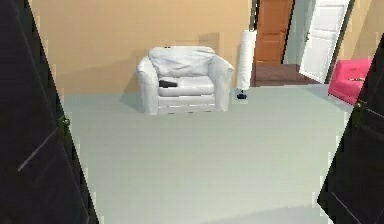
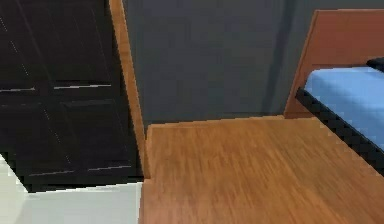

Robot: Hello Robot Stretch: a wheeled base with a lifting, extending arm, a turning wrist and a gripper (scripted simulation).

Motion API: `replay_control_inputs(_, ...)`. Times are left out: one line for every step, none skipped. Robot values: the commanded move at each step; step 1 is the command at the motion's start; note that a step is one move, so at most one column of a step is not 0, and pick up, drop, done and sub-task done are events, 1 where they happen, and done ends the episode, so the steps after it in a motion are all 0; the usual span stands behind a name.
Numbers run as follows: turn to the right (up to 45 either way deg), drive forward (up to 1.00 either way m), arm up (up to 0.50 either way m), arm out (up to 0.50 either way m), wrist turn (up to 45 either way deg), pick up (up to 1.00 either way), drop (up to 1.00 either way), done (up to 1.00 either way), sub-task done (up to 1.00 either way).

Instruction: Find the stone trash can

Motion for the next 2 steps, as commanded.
replay_control_inputs(9.0,0.0,0.0,0.0,0.0,0.0,0.0,0.0,0.0)
replay_control_inputs(0.0,1.0,0.0,0.0,0.0,0.0,0.0,0.0,0.0)
